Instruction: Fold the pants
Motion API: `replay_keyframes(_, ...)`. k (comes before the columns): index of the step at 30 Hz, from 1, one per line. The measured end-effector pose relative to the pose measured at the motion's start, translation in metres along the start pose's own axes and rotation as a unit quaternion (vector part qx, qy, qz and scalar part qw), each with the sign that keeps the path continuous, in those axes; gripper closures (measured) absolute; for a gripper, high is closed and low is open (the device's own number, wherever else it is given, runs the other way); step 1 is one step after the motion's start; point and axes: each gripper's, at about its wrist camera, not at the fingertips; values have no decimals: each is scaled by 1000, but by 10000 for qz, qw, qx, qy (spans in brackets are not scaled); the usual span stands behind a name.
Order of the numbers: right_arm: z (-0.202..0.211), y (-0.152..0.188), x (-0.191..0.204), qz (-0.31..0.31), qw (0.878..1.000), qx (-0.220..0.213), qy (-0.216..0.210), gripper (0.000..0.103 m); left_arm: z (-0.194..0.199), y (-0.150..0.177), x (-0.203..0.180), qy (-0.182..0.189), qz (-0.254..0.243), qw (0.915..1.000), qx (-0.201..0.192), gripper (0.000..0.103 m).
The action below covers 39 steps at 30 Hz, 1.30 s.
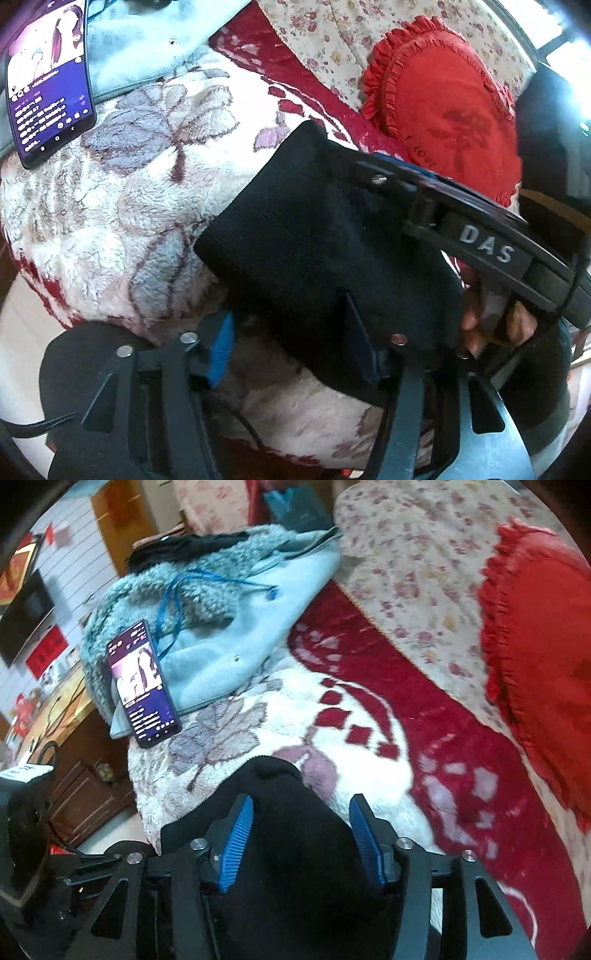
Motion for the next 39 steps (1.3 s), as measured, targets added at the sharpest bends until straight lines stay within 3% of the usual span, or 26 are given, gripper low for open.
replay_keyframes(4, -16, 2, -7, -253, 9992, 155, -255, 45, -5, -1, -7, 39, -90, 9999, -37, 28)
replay_keyframes(7, -18, 7, -18, -749, 9962, -2, -452, 47, -8, -1, -14, -41, -283, 9996, -39, 27)
replay_keyframes(8, -15, 9, -22, -964, 9938, -140, -531, 53, -8, -1, -15, -28, -316, 9995, -29, 28)
replay_keyframes(9, -13, 10, -23, -1075, 9923, -201, -579, 59, -7, -1, -15, 39, -276, 9996, -40, 42)
replay_keyframes(11, -7, 13, -17, -1051, 9923, -282, -586, 69, -3, -4, -12, 130, -110, 9998, -71, 57)
replay_keyframes(12, -4, 12, -13, -952, 9935, -309, -544, 73, 0, -6, -12, 174, -68, 9998, -118, 71)
replay_keyframes(13, 0, 12, -9, -869, 9943, -348, -512, 75, 4, -7, -12, 263, -65, 9996, -119, 77)
replay_keyframes(18, 61, 4, -10, -954, 9880, -1045, -617, 82, 41, -9, -46, 647, -644, 9946, -503, 80)
replay_keyframes(20, 97, 7, -16, -1062, 9823, -1415, -620, 83, 60, -3, -72, 751, -1092, 9884, -743, 80)
replay_keyframes(24, 173, 32, -36, -1423, 9665, -2072, -516, 83, 87, 27, -133, 1109, -2111, 9667, -923, 80)
replay_keyframes(28, 236, 85, -58, -1858, 9511, -2465, -56, 88, 70, 71, -179, 1452, -2812, 9473, -495, 80)
replay_keyframes(32, 271, 152, -83, -2479, 9361, -2301, 966, 88, 18, 123, -216, 1583, -3428, 9254, 311, 85)
replay_keyframes(34, 280, 176, -91, -2792, 9264, -2242, 1163, 86, 2, 134, -221, 1496, -3535, 9217, 556, 85)
replay_keyframes(37, 287, 203, -98, -3183, 9151, -2186, 1164, 63, 6, 139, -221, 1498, -3668, 9159, 647, 85)
replay_keyframes(38, 286, 208, -99, -3235, 9144, -2158, 1124, 54, 14, 136, -222, 1466, -3746, 9140, 527, 85)
replay_keyframes(39, 284, 210, -100, -3274, 9141, -2125, 1099, 52, 25, 130, -221, 1441, -3826, 9119, 352, 85)
Point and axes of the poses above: each gripper's, at about its wrist camera, not at the fingertips, and z roughly against the way its jaws point, x to its left, y to its underside, and after that the axes turned 8 degrees about -x, right-handed
